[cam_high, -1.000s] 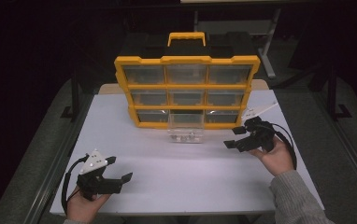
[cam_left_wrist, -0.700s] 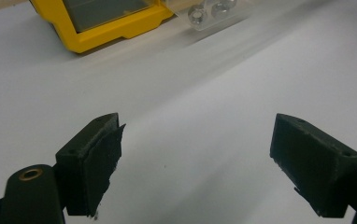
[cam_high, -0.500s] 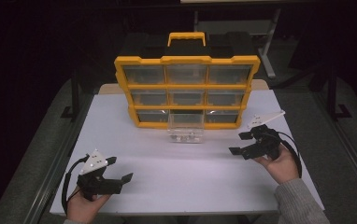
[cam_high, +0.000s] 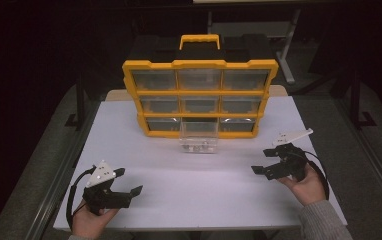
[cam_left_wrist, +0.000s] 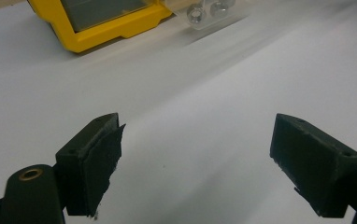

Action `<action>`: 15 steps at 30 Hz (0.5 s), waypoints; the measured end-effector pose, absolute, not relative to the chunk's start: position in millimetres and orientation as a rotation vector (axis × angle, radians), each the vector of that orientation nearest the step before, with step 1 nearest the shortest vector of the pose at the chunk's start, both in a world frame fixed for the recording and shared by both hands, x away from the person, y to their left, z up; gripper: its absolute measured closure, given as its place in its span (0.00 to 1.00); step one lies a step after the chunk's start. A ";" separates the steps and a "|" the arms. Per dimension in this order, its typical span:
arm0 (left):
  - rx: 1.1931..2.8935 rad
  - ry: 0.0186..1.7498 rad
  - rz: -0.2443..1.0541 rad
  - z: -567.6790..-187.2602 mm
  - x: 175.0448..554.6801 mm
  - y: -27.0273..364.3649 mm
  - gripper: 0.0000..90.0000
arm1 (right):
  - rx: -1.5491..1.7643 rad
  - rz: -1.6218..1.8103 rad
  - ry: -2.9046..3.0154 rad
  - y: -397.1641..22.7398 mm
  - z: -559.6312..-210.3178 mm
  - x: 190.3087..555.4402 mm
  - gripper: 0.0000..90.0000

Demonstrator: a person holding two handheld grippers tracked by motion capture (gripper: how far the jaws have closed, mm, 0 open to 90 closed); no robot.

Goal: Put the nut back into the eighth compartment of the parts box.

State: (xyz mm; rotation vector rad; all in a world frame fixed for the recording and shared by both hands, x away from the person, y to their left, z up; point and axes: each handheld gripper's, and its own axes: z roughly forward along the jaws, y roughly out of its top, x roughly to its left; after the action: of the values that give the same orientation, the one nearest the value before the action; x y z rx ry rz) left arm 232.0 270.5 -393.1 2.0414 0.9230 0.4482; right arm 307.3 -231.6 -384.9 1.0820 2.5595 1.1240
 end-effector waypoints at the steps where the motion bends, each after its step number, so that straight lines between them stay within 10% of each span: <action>1: 2.038 0.932 0.443 -393.4 231.5 269.9 0.18 | 1.086 1.122 2.557 -232.9 -386.3 305.7 0.22; 15: 2.056 0.921 0.438 -396.6 232.6 268.8 0.18 | 1.124 1.138 2.534 -247.2 -402.7 290.3 0.21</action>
State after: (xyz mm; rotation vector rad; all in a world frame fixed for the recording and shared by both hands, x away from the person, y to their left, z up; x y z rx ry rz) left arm 232.6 268.8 -396.6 2.0564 0.9212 0.4381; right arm 290.3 -247.2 -402.7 1.1244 2.5344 1.1380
